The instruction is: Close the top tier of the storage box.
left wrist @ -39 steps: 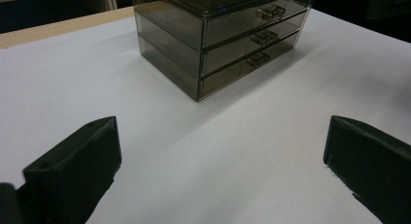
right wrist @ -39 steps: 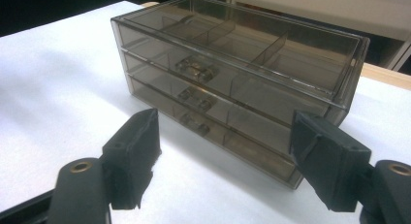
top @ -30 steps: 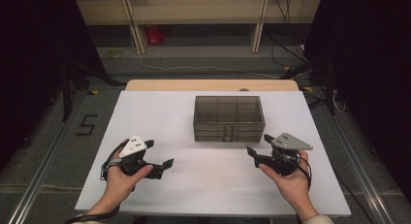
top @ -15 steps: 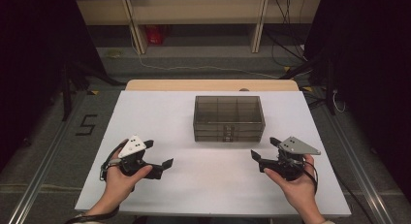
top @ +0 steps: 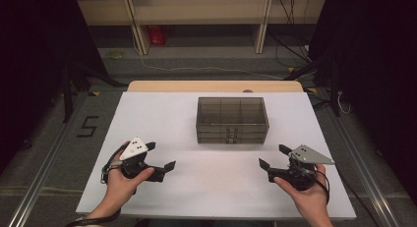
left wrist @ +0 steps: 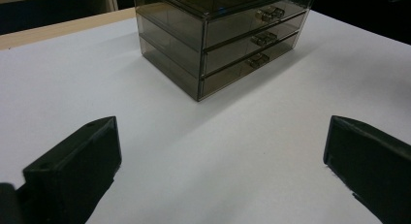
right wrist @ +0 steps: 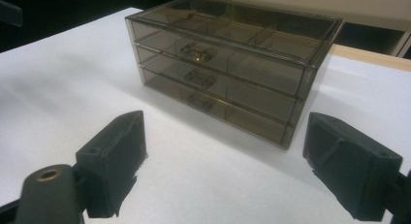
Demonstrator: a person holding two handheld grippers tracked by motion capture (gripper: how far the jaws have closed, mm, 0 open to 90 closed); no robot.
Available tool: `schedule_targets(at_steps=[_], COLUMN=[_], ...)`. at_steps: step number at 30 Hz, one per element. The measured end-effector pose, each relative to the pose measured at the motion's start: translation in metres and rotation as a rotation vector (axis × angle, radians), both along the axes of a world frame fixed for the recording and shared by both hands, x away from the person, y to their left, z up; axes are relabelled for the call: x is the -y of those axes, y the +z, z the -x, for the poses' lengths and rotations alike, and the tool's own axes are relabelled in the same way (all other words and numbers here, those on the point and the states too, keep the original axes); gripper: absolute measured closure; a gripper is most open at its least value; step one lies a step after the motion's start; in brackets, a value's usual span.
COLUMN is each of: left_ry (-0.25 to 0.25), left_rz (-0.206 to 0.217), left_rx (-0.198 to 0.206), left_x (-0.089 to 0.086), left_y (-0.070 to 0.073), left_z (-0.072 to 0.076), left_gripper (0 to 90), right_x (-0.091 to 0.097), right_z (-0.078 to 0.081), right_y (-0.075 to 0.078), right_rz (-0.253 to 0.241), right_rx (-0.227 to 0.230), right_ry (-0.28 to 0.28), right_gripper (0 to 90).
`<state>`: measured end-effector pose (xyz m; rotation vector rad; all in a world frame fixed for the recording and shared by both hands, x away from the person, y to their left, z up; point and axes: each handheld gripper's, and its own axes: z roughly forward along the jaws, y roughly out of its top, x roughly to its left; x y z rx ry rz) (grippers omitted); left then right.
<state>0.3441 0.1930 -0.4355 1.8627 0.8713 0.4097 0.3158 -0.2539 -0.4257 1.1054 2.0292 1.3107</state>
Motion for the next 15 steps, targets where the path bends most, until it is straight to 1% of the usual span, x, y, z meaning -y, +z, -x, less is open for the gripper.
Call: schedule_targets(at_steps=[7,15], left_ry=[0.0,-0.003], left_rz=[0.0,-0.004], left_rx=[0.001,-0.002], left_x=[0.0004,0.0011], left_y=[0.0002,-0.0006], left_z=[0.0001,-0.0008], left_gripper=[0.0,0.0], right_x=[0.0048,0.0044], right_z=[0.0052,0.0055], right_y=[-0.0007,-0.0012], right_rz=[-0.009,-0.005], right_rx=[0.001,0.003], right_ry=[-0.004,0.002], right_gripper=[16.3,16.3])
